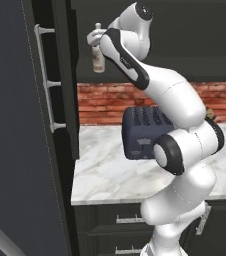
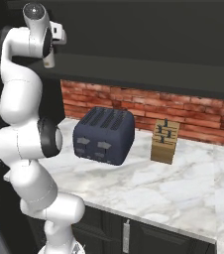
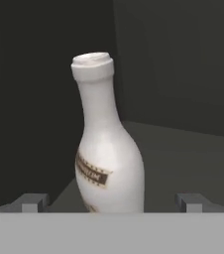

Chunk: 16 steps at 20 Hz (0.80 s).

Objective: There is a bowl on the dining counter. Grab a lemon wedge from the fridge and place it in the bowl. Then get the liquor bottle and glass cup from the cabinet and place them next to the bowl.

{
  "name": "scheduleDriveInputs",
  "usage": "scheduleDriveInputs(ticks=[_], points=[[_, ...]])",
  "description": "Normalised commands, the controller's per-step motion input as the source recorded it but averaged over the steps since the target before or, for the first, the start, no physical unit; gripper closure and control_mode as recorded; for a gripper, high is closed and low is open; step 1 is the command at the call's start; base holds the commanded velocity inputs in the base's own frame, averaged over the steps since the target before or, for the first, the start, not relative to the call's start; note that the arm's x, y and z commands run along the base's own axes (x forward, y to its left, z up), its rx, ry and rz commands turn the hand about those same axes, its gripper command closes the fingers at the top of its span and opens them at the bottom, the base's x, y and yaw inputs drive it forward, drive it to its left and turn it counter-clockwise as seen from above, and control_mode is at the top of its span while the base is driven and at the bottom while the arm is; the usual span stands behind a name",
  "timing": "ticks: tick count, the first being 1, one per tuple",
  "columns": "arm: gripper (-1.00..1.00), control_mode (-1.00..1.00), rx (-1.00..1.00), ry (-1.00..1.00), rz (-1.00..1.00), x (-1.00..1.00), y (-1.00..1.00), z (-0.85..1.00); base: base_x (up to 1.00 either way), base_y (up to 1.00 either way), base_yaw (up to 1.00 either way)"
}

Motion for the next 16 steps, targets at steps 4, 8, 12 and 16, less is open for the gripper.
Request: scheduleDriveInputs(ticks=[4, 8, 12, 16], points=[[-1.00, -1.00, 0.01, 0.00, 0.00, 0.18, 0.01, -0.05, 0.00, 0.00, 0.00], [-1.00, -1.00, 0.00, 0.00, 0.00, 0.05, 0.01, -0.11, 0.00, 0.00, 0.00], [-1.00, -1.00, 0.02, 0.00, 0.00, 0.17, 0.03, -0.11, 0.00, 0.00, 0.00], [-1.00, -1.00, 0.03, 0.00, 0.00, 0.21, 0.00, -0.04, 0.00, 0.00, 0.00]])
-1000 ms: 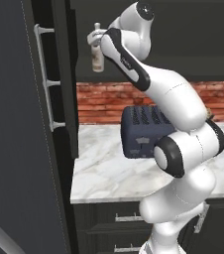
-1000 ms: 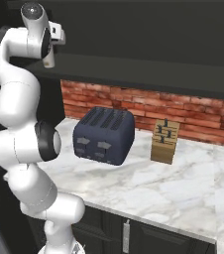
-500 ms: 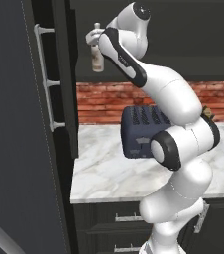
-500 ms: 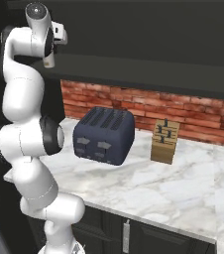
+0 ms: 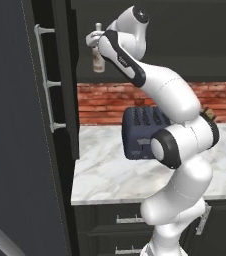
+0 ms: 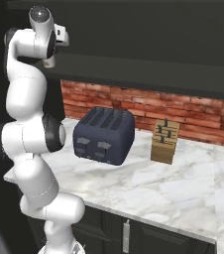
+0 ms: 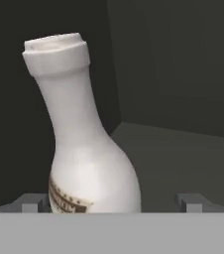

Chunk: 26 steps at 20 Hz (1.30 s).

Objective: There is a bowl on the dining counter. Grab a lemon wedge from the fridge and place it in the bowl. Then get the liquor bottle and glass cup from the cabinet and place them next to the bowl.

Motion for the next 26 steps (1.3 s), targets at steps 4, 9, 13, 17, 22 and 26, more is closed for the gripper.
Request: scheduleDriveInputs(ticks=[4, 9, 13, 17, 22, 26], points=[[-1.00, -1.00, 0.03, 0.00, 0.01, 0.26, 0.01, -0.01, 0.00, 0.00, 0.00], [-1.00, -1.00, 0.03, 0.00, 0.02, 0.12, 0.09, -0.05, 0.00, 0.00, 0.00], [1.00, -1.00, 0.01, 0.01, 0.03, 0.04, 0.32, -0.11, 0.00, 0.00, 0.00], [1.00, -1.00, 0.01, 0.02, 0.03, 0.05, 0.25, -0.09, 0.00, 0.00, 0.00], [1.00, -1.00, 0.01, 0.00, 0.02, -0.08, 0.01, 0.00, 0.00, 0.00, 0.00], [1.00, -1.00, 0.00, -0.08, 0.00, -0.74, -0.03, 0.00, 0.00, 0.00, 0.00]])
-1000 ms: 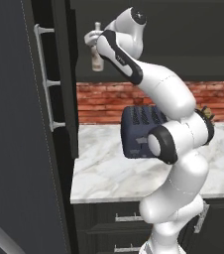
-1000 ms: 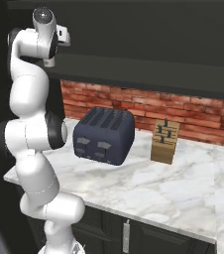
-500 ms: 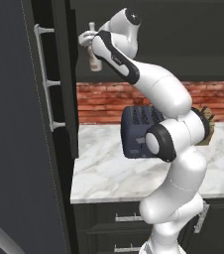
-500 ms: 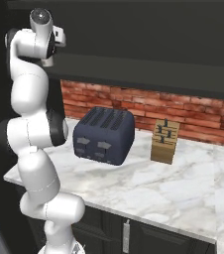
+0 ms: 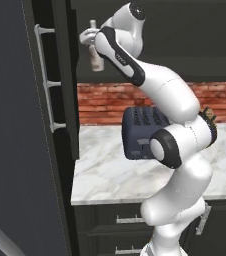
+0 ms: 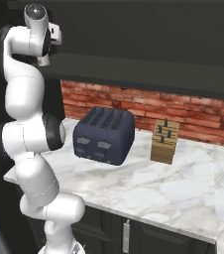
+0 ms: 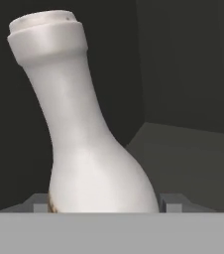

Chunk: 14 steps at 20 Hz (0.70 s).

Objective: There is a bowl on the dining counter. Grab a lemon wedge from the fridge and place it in the bowl. Then get the liquor bottle and glass cup from the cabinet and place them next to the bowl.

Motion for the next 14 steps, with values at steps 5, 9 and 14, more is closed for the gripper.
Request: scheduleDriveInputs(ticks=[5, 9, 14], points=[[1.00, -1.00, 0.00, -0.13, 0.00, -1.00, -0.28, 0.00, 0.00, 0.00, 0.00], [1.00, -1.00, 0.00, -0.11, 0.00, -1.00, -0.73, 0.01, 0.00, 0.00, 0.00], [1.00, -1.00, 0.00, -0.02, -0.03, -1.00, -0.75, 0.05, 0.00, 0.00, 0.00]])
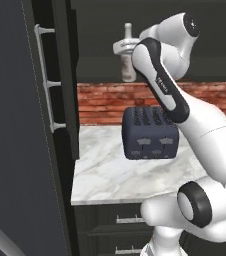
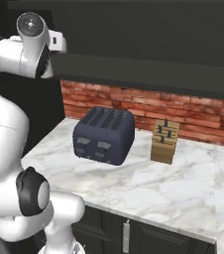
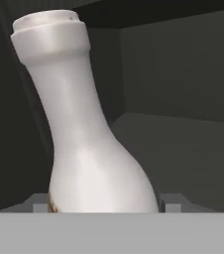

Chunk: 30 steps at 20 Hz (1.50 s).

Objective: There is a bowl on the dining counter. Grab a lemon wedge from the fridge and place it in the bowl. Then get the liquor bottle and glass cup from the cabinet and place them next to the bowl.

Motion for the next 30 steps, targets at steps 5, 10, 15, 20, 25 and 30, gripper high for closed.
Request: scheduleDriveInputs(ticks=[5, 10, 15, 20, 25, 30], points=[[1.00, -1.00, 0.00, 0.02, -0.07, -1.00, -0.37, 0.00, 0.00, 0.00, 0.00], [1.00, -1.00, 0.00, 0.07, -0.11, -1.00, -0.17, 0.06, 0.00, 0.00, 0.00], [1.00, -1.00, -0.07, 0.12, -0.15, -1.00, -0.31, 0.00, 0.00, 0.00, 0.00], [1.00, -1.00, -0.13, 0.15, -0.14, -0.86, -0.37, -0.02, 0.00, 0.00, 0.00], [1.00, 1.00, -0.10, 0.00, -0.04, -0.39, -0.05, 0.00, -0.13, 0.00, 0.00], [1.00, 1.00, 0.00, 0.00, 0.00, 0.00, 0.00, 0.00, -0.96, 0.15, -0.03]])
